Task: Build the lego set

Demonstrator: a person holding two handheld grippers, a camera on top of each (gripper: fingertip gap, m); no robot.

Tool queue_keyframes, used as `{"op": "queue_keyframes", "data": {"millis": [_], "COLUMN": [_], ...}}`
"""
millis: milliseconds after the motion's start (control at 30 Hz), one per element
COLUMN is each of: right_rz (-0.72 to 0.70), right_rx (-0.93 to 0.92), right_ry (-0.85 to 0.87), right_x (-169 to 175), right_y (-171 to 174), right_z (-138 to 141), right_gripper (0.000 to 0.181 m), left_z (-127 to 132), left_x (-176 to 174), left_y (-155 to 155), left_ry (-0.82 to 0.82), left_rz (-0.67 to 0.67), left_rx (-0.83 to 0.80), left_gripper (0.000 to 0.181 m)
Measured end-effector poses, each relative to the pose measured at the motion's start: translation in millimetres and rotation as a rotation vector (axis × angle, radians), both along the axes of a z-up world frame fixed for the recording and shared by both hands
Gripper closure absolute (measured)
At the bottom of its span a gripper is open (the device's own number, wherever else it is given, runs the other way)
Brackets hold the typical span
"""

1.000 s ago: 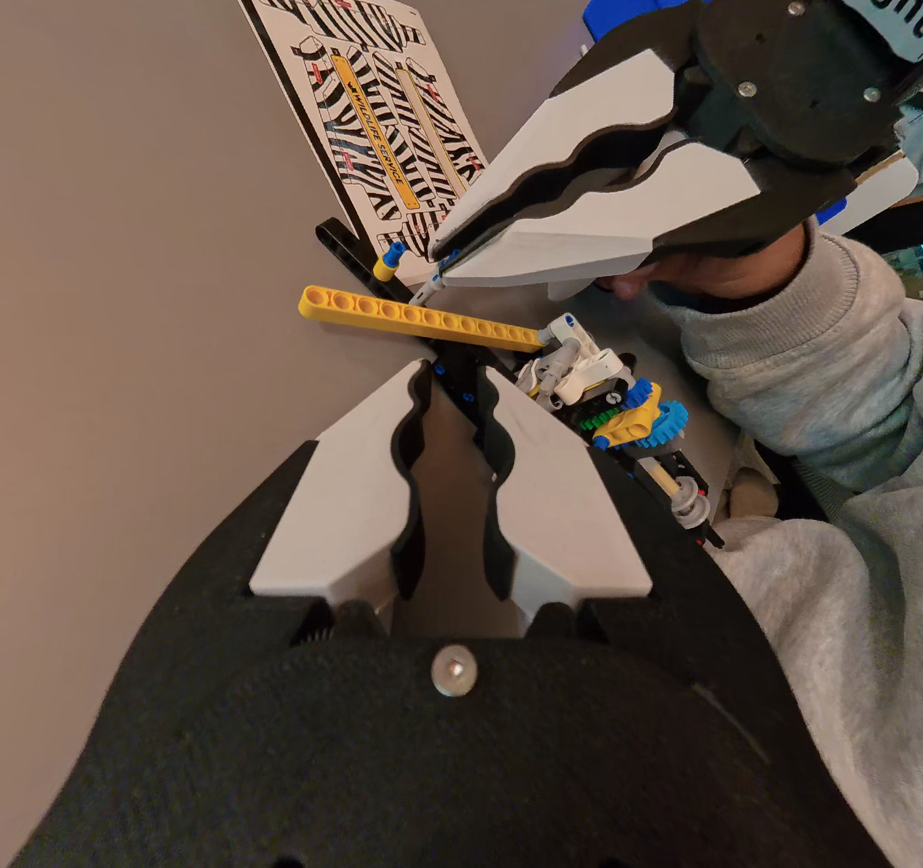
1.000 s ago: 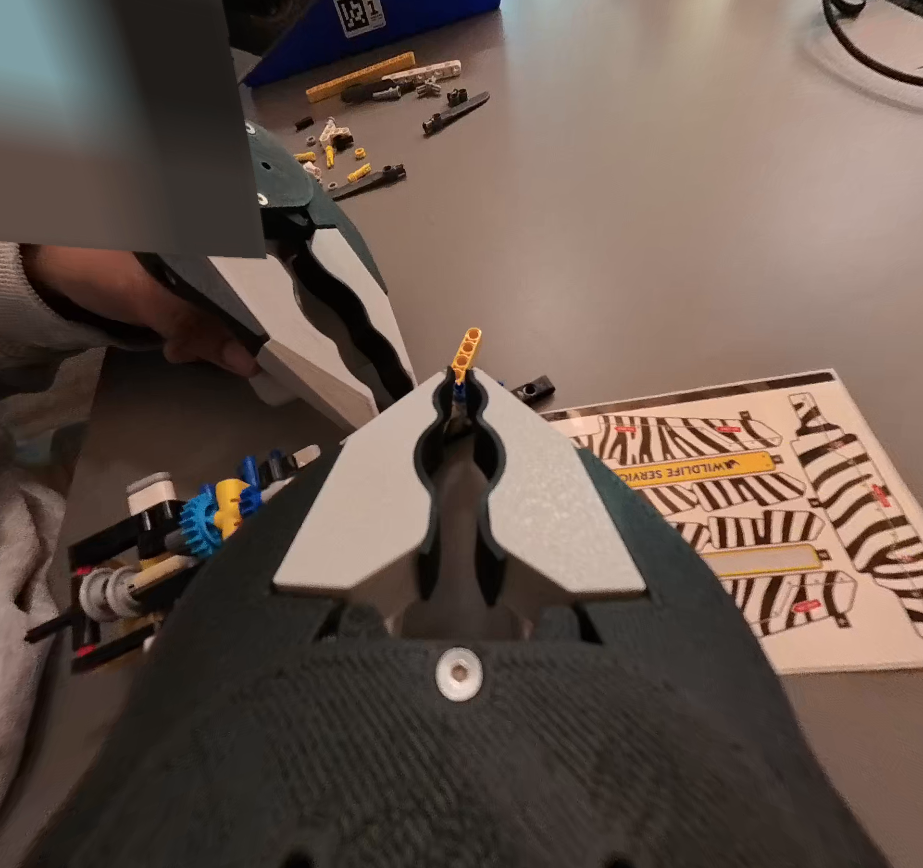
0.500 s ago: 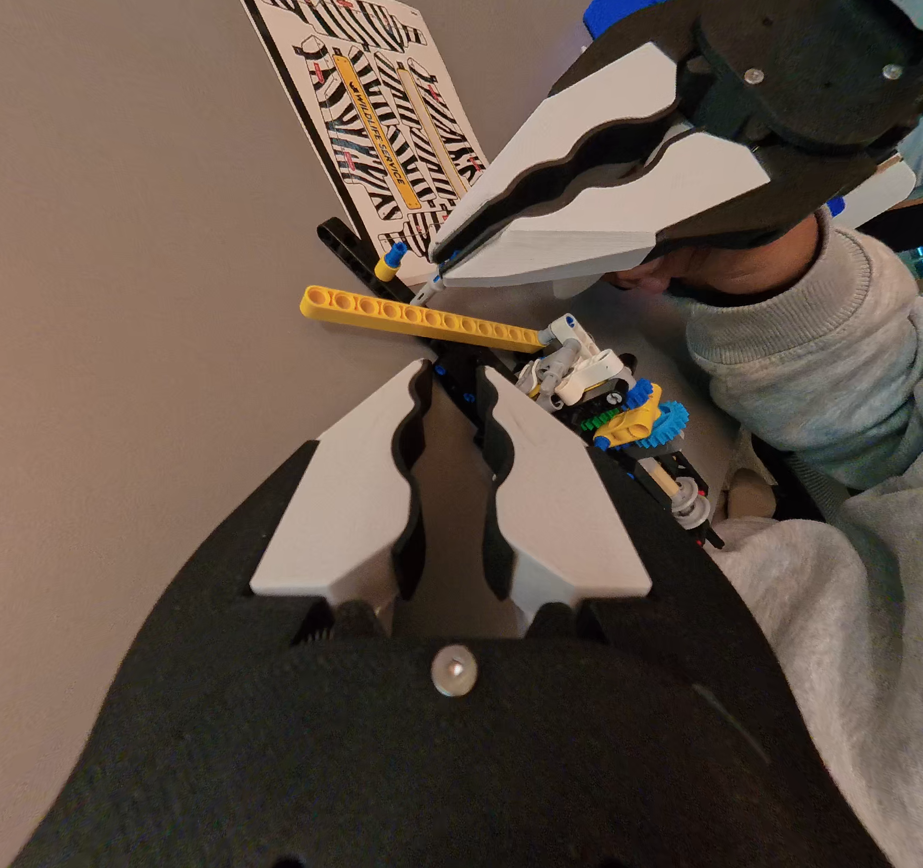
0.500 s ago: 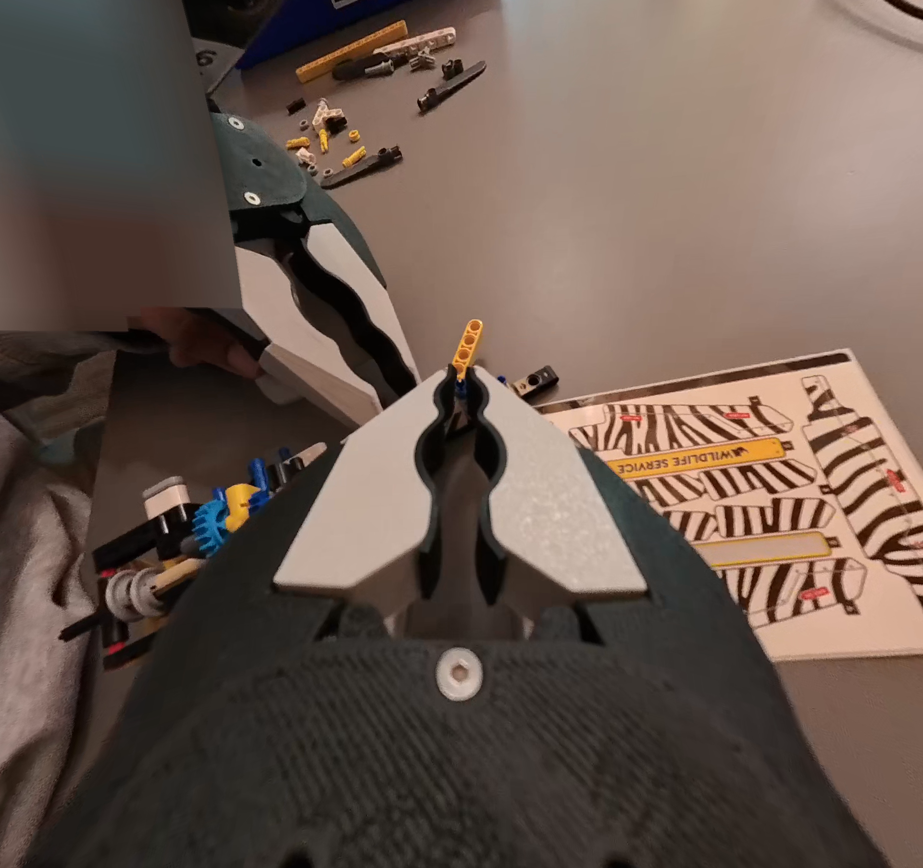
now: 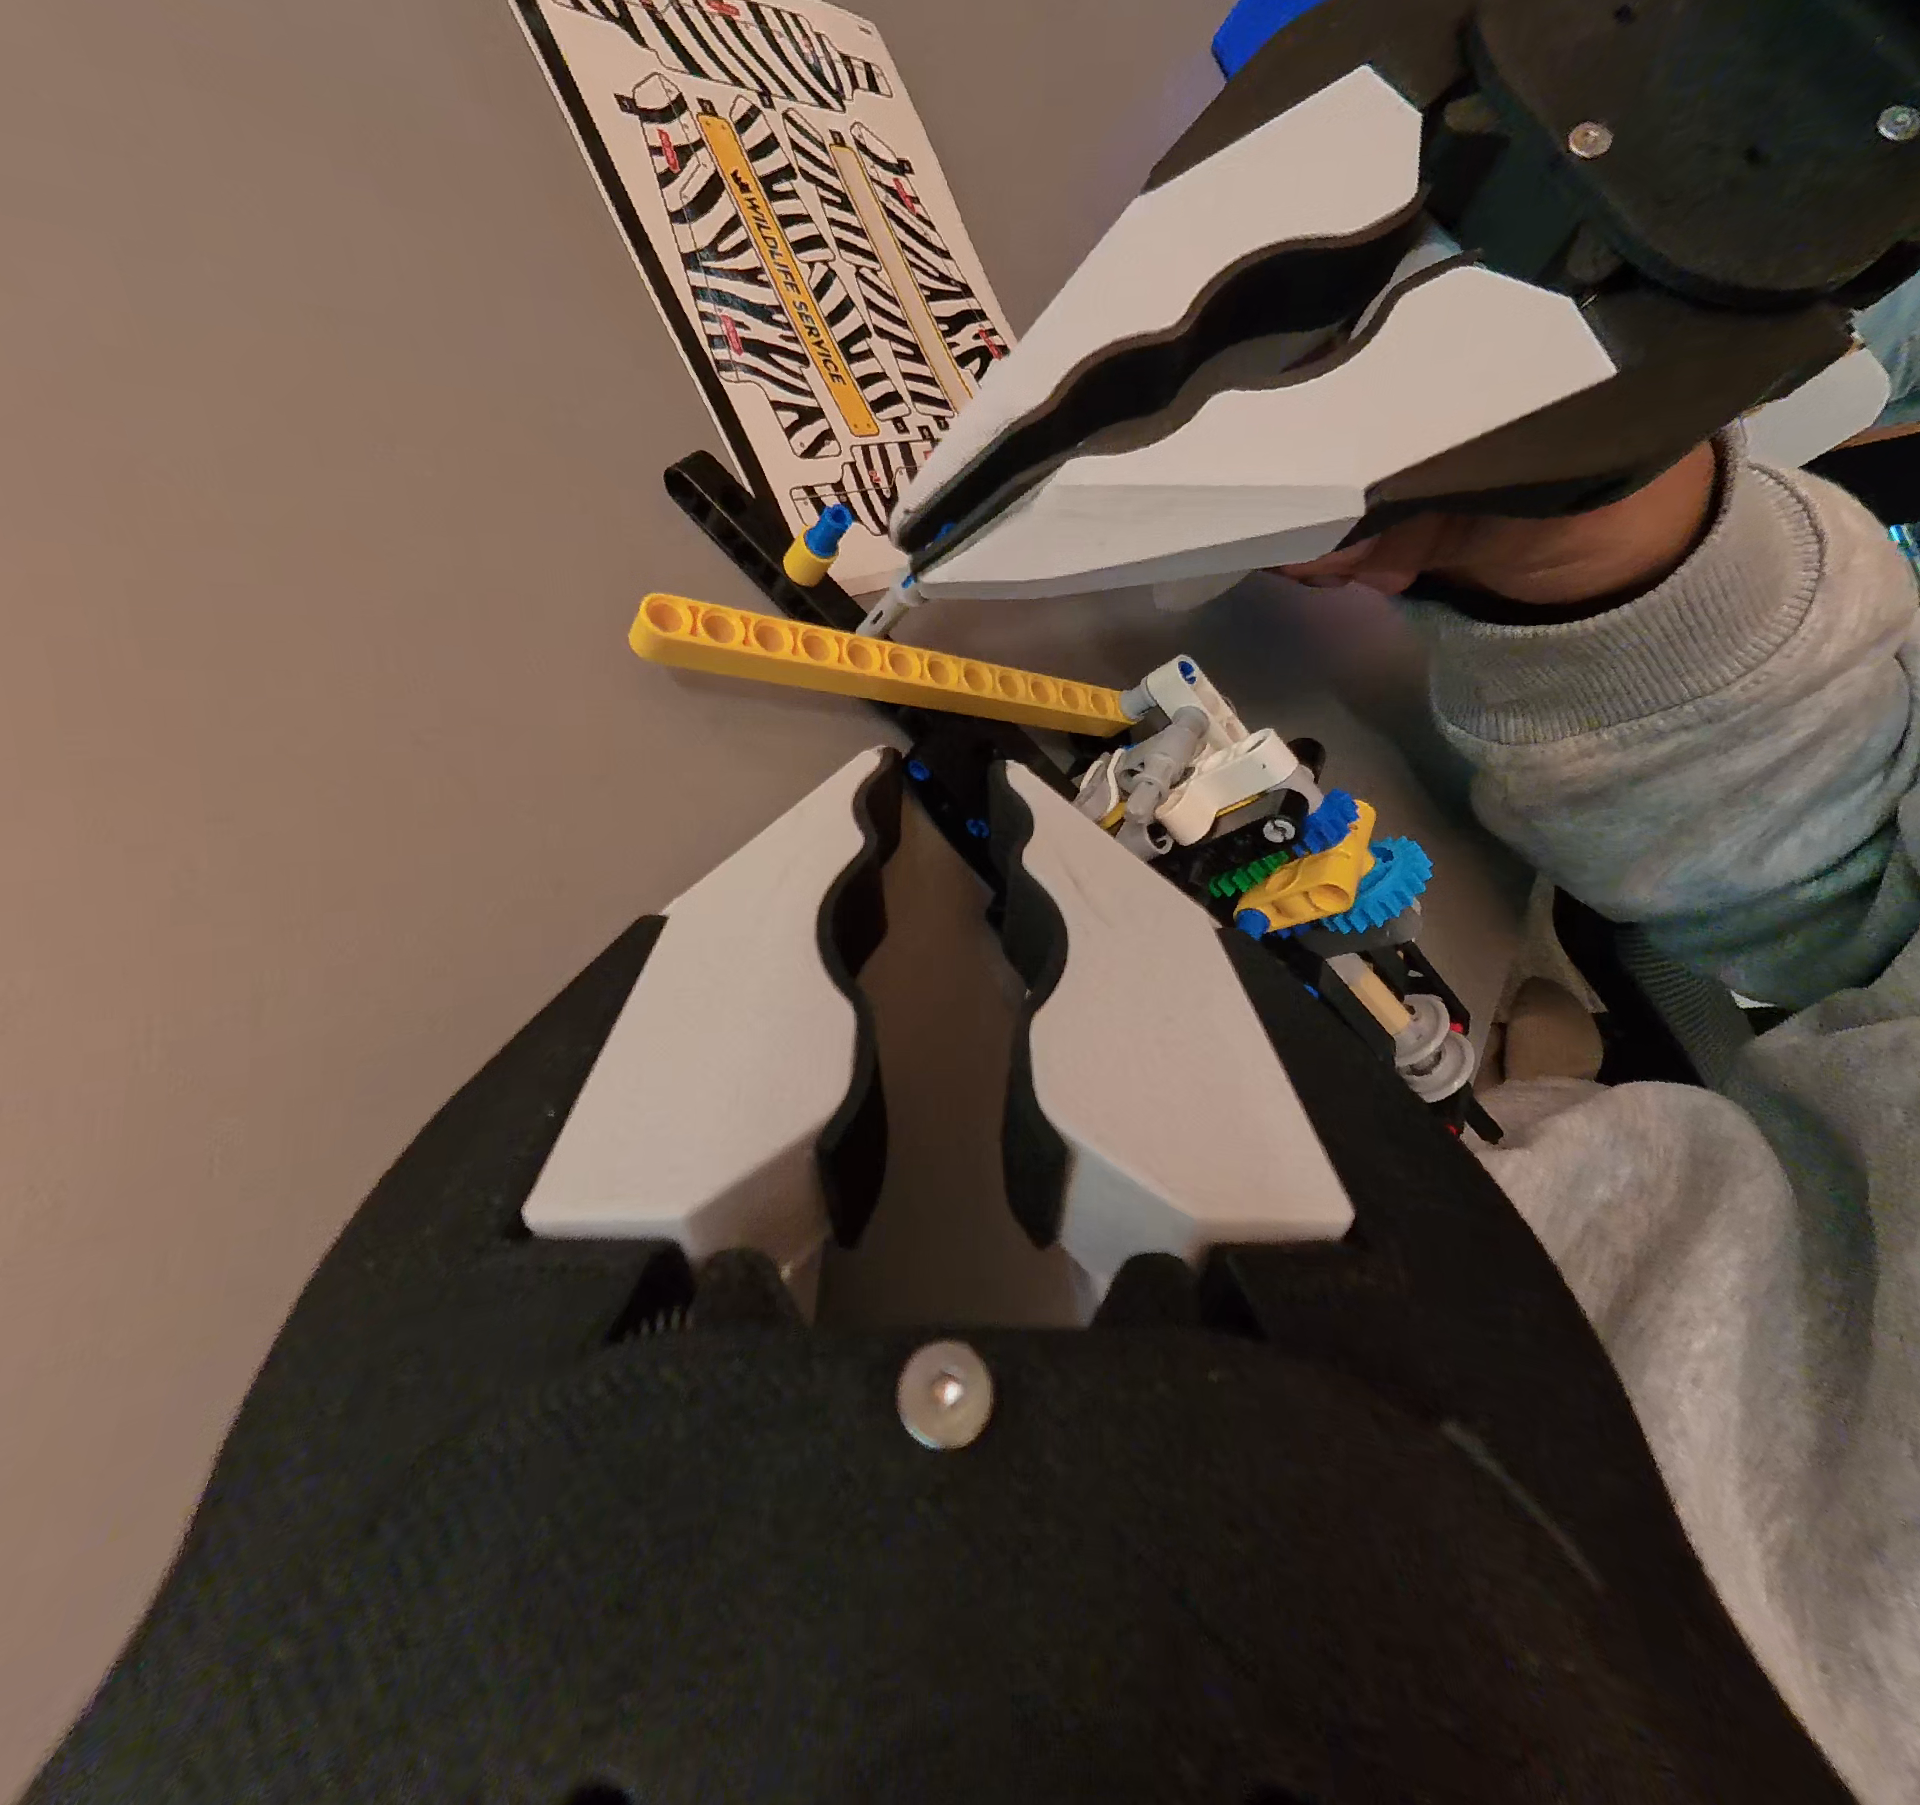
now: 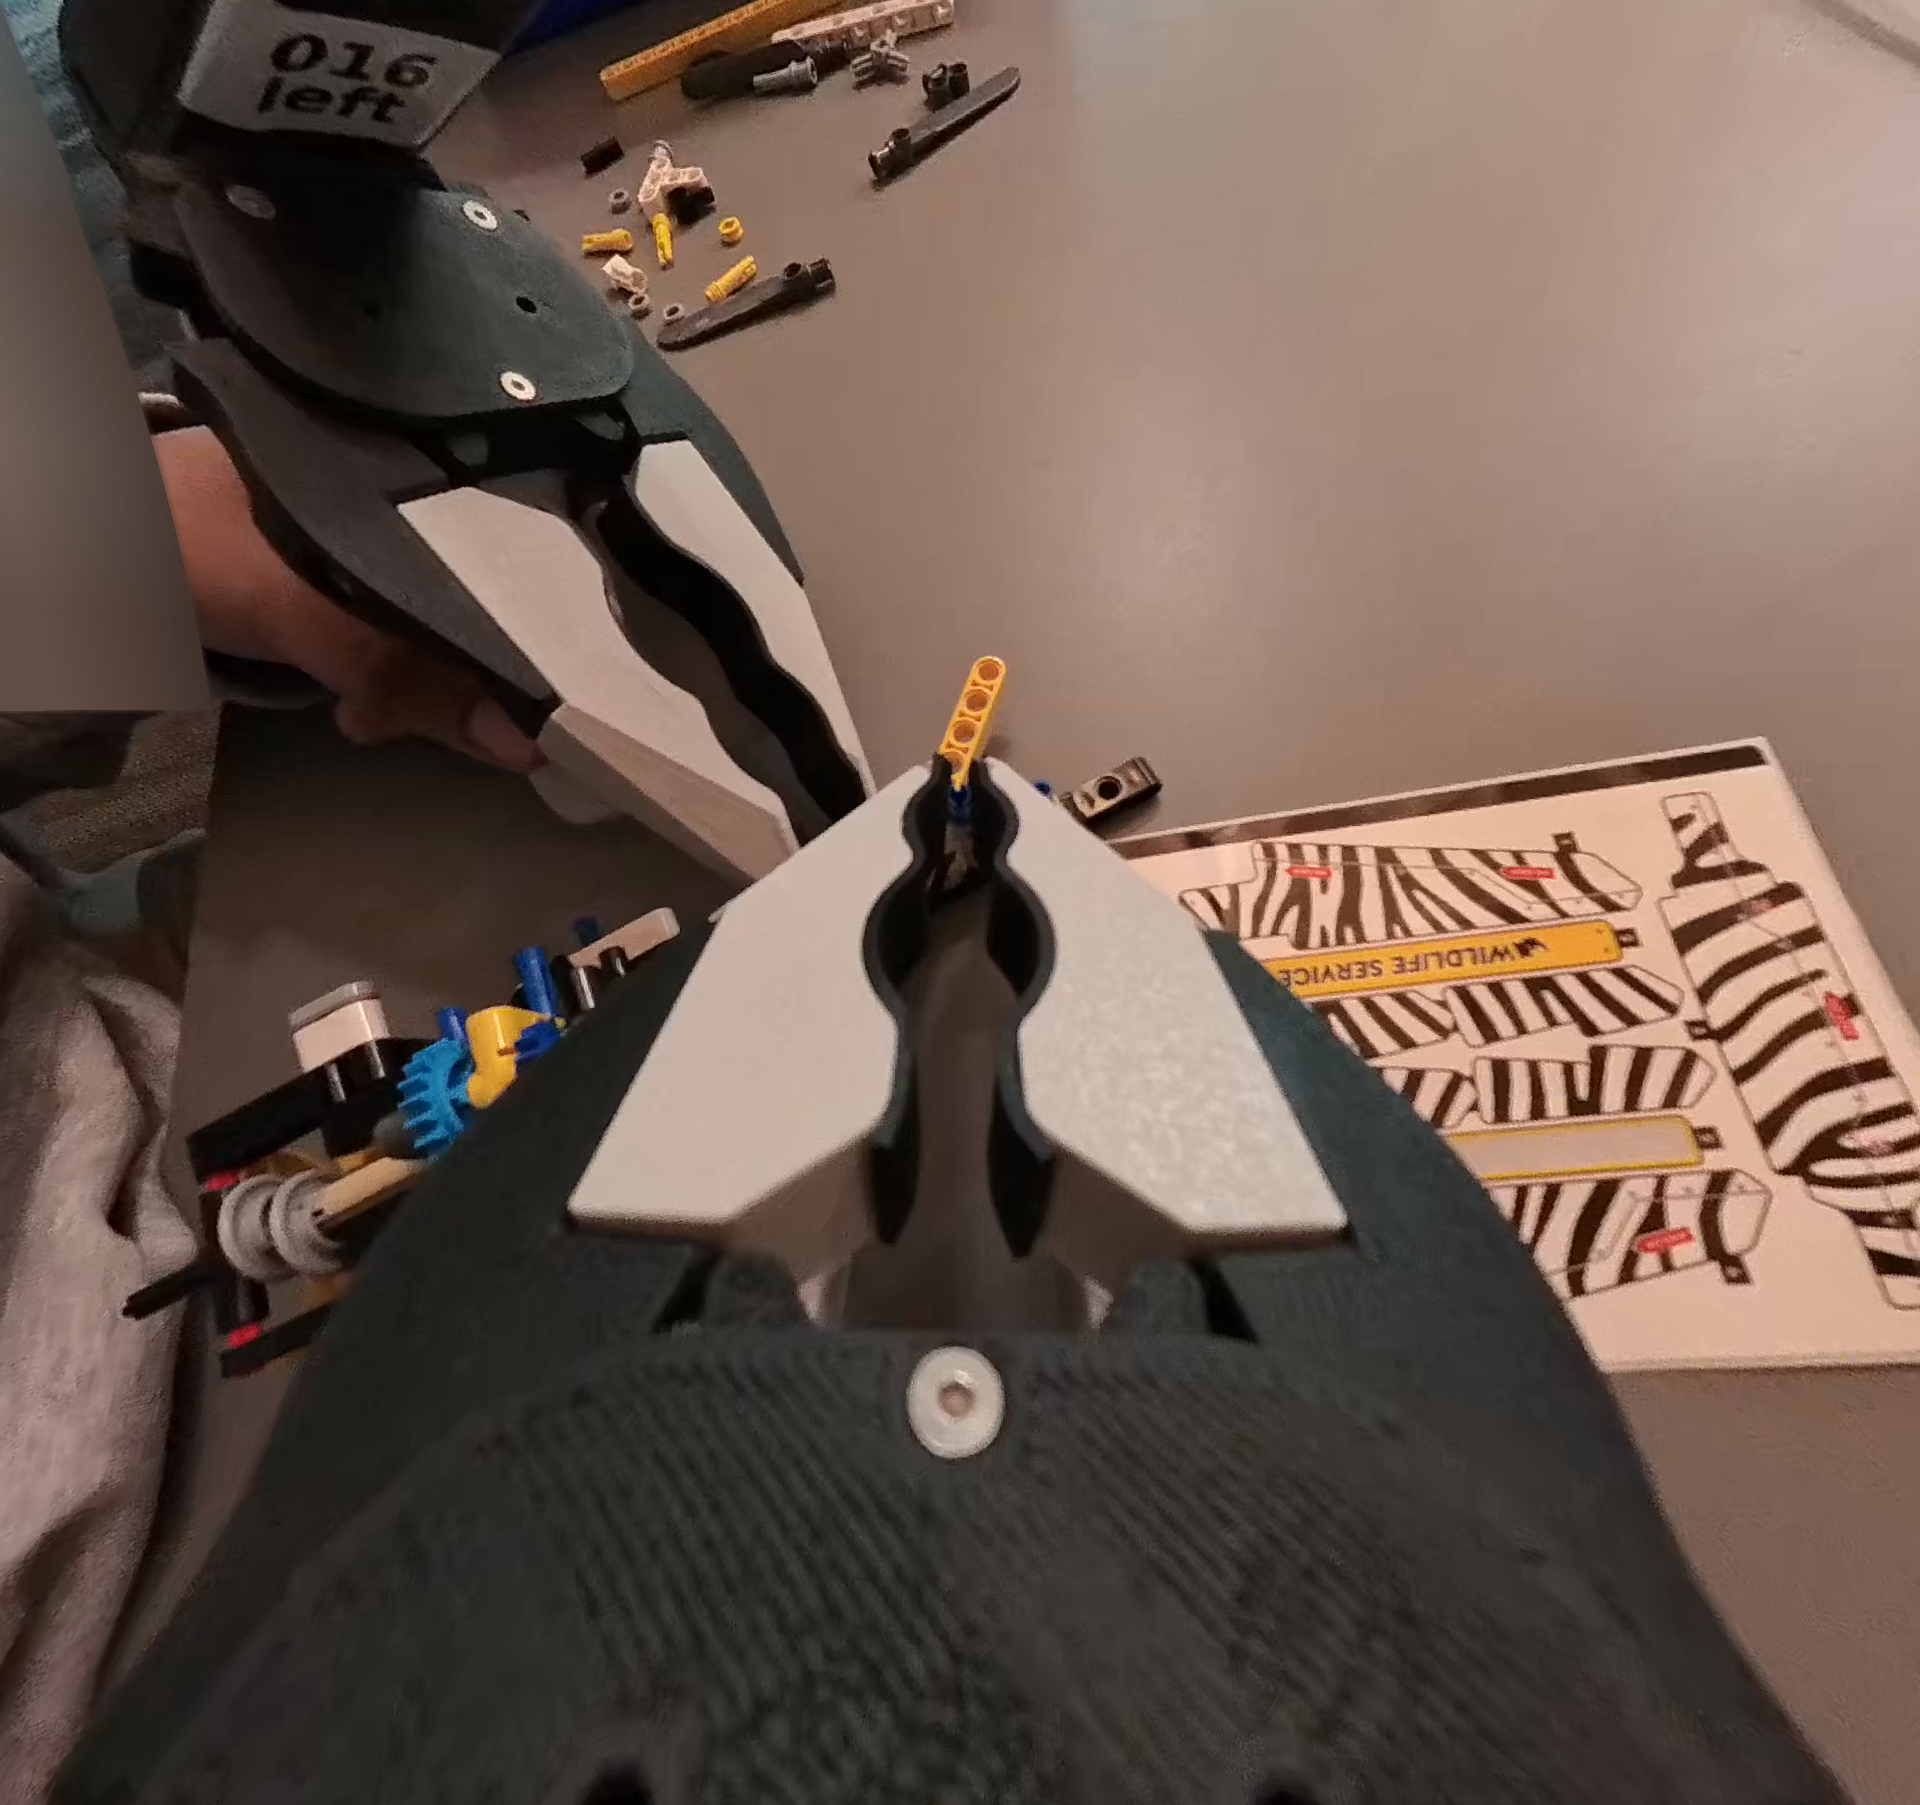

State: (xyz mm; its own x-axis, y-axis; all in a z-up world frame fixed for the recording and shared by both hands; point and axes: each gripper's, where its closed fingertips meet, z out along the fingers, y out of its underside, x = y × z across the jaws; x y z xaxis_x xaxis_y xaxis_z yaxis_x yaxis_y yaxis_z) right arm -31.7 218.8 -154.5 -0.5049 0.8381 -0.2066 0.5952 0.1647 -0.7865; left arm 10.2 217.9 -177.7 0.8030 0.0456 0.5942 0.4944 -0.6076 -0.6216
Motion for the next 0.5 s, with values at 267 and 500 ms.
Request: {"op": "queue_keyframes", "data": {"millis": [267,500], "right_rz": [-0.002,-0.074], "right_rx": [0.018,-0.155], "right_ry": [-0.001,0.052], "right_x": [0,3], "right_y": [-1,5], "right_z": [0,11], "right_gripper": [0.177,0.178], "left_z": [0,3], "left_x": [-1,0], "left_y": [-1,-1], "left_ry": [-0.008,-0.04], "left_rz": [0.002,-0.004], "left_rx": [0.001,0.015], "left_gripper": [0.167,0.165]}}
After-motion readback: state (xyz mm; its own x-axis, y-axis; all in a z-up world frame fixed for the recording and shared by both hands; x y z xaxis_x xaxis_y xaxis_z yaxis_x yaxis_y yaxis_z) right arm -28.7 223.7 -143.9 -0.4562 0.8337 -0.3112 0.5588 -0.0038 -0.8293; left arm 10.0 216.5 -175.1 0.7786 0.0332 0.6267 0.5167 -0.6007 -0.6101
